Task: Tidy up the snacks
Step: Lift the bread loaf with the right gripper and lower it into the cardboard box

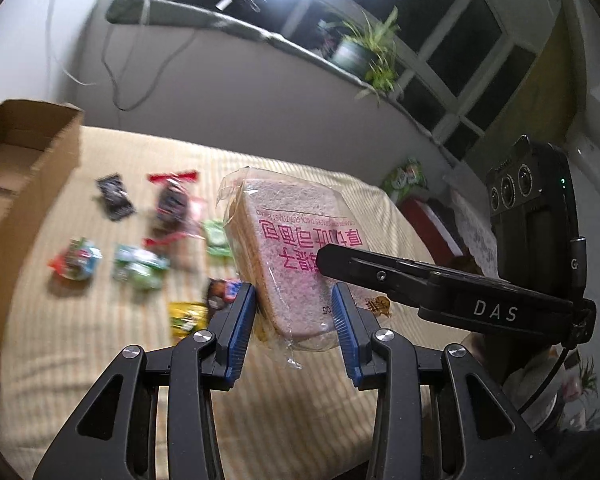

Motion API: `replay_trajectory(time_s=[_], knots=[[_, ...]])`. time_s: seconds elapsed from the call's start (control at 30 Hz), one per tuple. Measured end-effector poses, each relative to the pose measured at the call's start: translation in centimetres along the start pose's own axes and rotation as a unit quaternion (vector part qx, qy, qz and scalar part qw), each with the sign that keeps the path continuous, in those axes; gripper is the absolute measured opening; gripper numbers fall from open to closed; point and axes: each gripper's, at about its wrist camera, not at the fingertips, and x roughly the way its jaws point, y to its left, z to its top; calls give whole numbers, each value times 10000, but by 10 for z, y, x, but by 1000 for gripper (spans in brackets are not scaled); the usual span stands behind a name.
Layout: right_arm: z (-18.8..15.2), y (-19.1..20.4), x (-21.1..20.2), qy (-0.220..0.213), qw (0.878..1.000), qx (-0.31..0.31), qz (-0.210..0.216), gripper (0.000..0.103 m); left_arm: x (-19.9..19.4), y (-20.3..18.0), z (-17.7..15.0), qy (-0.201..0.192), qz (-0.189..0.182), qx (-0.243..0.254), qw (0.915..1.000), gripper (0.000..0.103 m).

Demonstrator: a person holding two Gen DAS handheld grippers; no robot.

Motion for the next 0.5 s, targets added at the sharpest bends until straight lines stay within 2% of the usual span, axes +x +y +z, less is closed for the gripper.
replay_trajectory(time_s=[0.2, 0.5], knots=[[18, 42, 15, 35, 9989, -423, 202, 44, -32, 27, 5, -390, 296, -189, 9986, 37], [35, 110, 48, 130, 9934, -994, 560, 44, -82, 72, 7, -860, 791, -488, 9920, 37]])
